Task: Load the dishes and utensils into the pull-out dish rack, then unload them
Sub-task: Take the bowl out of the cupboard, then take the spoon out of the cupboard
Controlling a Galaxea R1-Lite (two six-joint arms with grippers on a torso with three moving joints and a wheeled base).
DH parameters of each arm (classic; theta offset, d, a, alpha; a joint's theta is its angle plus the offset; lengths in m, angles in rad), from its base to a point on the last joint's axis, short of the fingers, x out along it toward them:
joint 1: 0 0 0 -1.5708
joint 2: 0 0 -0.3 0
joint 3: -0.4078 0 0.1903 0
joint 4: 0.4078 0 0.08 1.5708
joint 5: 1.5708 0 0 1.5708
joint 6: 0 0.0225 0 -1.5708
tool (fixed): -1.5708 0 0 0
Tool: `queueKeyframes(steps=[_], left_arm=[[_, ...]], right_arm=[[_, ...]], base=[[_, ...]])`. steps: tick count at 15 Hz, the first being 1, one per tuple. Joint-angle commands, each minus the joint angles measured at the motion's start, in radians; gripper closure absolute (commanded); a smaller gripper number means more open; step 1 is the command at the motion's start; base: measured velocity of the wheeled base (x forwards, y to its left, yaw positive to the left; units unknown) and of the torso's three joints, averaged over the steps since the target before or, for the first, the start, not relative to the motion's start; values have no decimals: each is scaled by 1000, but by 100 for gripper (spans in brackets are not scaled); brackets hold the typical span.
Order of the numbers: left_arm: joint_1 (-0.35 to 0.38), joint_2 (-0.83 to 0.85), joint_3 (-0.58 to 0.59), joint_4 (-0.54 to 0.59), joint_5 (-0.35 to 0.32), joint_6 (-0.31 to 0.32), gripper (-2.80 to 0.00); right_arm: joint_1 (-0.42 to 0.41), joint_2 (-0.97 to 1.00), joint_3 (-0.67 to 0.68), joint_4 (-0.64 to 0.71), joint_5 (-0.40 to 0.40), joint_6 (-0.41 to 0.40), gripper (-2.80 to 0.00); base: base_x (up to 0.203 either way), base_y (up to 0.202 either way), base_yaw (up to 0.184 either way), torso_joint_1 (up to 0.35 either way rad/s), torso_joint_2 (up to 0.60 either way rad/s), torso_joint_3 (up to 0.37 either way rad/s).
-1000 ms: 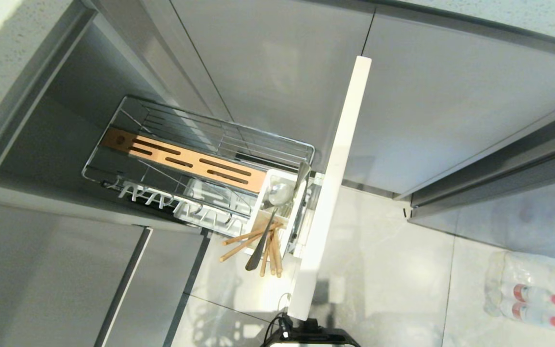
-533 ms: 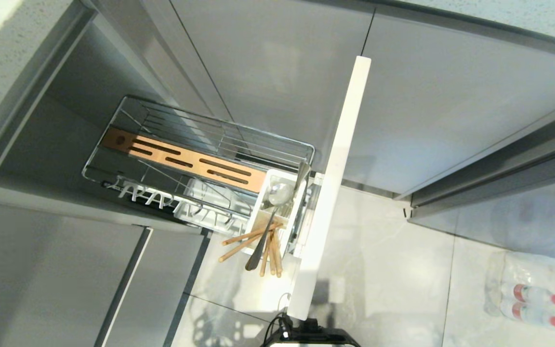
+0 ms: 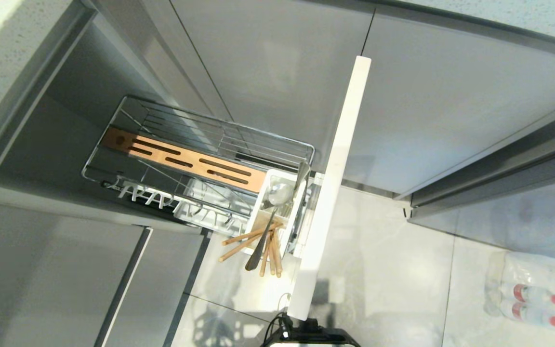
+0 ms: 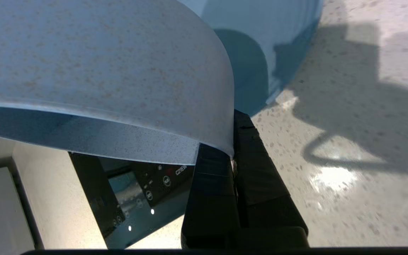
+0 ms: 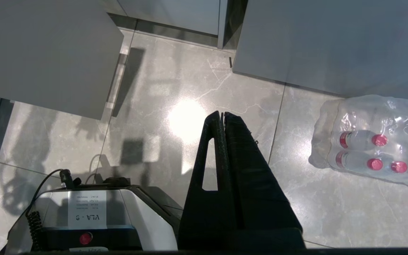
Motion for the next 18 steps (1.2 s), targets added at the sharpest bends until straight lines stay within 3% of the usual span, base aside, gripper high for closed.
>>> queueKeyframes(steps=[1, 7, 18], left_arm=[[1, 52, 0, 10, 2, 2, 0], [-8, 57, -8, 96, 4, 38, 0], [-7, 118, -9, 70, -27, 31, 0]], right_arm=[[1, 2, 0, 0, 0, 1, 0], [1, 1, 0, 0, 0, 1, 0], [0, 1, 0, 0, 0, 1, 0]], base=[[0, 0, 0, 0, 0, 0], [0, 0, 0, 0, 0, 0], [0, 0, 0, 0, 0, 0]])
